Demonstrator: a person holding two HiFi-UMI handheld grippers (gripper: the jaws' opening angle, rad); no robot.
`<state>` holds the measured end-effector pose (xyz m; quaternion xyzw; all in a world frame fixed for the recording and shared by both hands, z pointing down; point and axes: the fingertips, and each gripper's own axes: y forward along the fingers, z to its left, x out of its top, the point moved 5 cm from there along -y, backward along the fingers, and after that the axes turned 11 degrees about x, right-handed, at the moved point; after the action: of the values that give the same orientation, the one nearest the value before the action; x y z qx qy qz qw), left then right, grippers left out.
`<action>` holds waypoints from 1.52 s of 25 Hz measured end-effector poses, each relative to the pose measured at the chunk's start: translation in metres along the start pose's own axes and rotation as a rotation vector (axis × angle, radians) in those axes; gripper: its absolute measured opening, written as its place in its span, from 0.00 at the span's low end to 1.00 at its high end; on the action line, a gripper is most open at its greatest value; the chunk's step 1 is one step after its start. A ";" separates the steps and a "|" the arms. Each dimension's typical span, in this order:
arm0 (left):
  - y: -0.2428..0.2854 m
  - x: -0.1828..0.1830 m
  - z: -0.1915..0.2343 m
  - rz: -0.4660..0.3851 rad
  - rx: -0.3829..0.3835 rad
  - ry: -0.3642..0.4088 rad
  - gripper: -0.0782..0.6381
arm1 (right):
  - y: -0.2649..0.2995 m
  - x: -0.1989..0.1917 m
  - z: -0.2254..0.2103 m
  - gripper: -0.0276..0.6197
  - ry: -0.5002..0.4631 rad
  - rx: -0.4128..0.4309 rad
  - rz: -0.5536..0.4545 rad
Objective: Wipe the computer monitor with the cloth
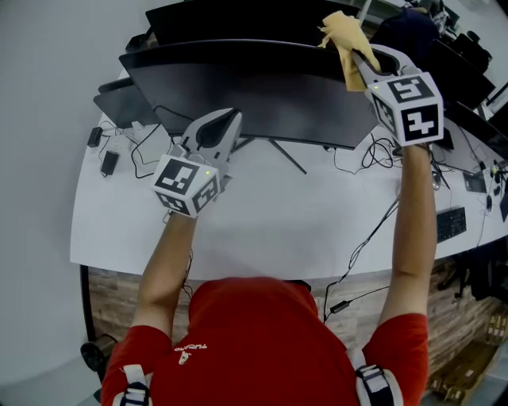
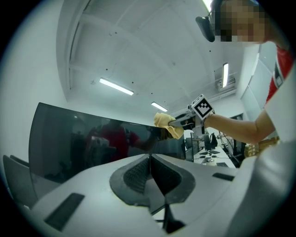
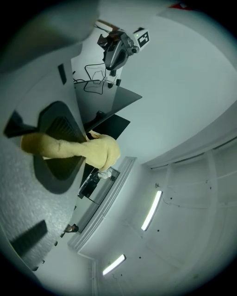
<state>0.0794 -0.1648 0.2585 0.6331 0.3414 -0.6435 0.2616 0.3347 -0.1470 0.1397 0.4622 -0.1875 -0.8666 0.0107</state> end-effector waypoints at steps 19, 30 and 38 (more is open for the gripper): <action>0.053 -0.004 -0.085 0.001 -0.099 -0.003 0.13 | -0.075 -0.088 -0.079 0.14 0.107 -0.142 0.006; 0.067 -0.018 -0.123 0.045 -0.119 0.000 0.13 | -0.089 -0.138 -0.093 0.14 0.298 -0.113 -0.112; 0.061 -0.023 -0.129 0.057 -0.110 0.001 0.13 | -0.082 -0.151 -0.082 0.14 0.362 -0.097 -0.151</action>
<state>0.2103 -0.1058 0.2796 0.6276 0.3580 -0.6158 0.3142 0.5000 -0.0683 0.1913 0.6221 -0.1052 -0.7758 0.0017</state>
